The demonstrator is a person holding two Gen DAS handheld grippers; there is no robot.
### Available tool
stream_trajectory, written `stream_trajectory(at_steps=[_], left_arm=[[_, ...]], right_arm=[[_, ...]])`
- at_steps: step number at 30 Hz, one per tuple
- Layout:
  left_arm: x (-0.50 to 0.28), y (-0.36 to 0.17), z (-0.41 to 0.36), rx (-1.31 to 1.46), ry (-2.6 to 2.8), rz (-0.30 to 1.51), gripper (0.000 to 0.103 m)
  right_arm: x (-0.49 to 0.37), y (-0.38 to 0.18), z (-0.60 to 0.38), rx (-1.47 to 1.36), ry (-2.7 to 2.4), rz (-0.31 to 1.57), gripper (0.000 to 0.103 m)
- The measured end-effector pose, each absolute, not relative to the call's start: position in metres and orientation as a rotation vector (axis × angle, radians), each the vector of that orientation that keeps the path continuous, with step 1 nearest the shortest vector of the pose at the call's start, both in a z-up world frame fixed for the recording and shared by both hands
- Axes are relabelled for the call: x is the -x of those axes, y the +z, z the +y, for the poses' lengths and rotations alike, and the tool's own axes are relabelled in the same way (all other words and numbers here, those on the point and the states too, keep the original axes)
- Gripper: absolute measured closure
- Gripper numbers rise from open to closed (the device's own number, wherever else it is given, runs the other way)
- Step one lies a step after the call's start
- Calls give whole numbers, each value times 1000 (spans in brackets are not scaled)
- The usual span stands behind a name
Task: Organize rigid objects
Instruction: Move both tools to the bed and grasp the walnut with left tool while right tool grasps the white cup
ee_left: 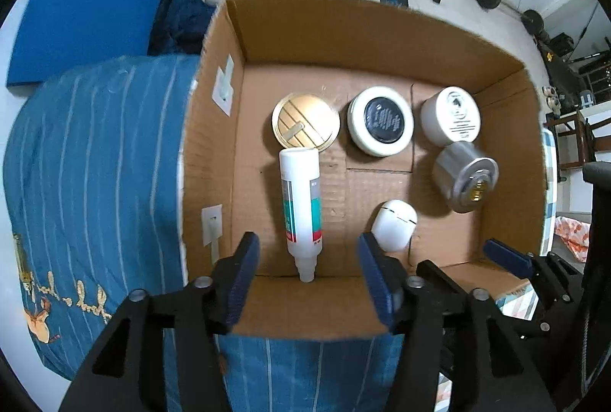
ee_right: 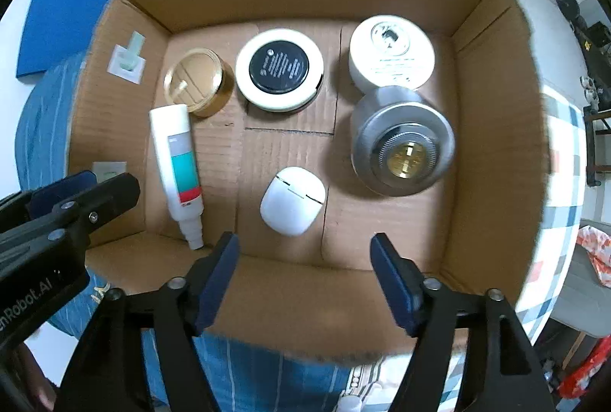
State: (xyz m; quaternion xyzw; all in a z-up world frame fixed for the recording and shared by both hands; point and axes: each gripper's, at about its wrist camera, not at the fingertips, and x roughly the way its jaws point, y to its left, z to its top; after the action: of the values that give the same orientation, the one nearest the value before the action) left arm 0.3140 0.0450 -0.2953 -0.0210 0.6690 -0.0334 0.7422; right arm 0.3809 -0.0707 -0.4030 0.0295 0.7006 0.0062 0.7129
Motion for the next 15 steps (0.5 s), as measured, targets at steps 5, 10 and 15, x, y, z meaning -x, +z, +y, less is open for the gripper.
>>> stream_trajectory(at_steps=[5, 10, 15], left_arm=[[-294, -272, 48, 46, -58, 1389, 13], [-275, -243, 58, 77, -36, 1310, 3], [-245, -212, 73, 74, -21, 1236, 3]], right_arm=[[-366, -373, -83, -64, 9, 1499, 5], [-347, -344, -97, -81, -1, 1424, 0], [-325, -313, -105, -104, 13, 1372, 0]])
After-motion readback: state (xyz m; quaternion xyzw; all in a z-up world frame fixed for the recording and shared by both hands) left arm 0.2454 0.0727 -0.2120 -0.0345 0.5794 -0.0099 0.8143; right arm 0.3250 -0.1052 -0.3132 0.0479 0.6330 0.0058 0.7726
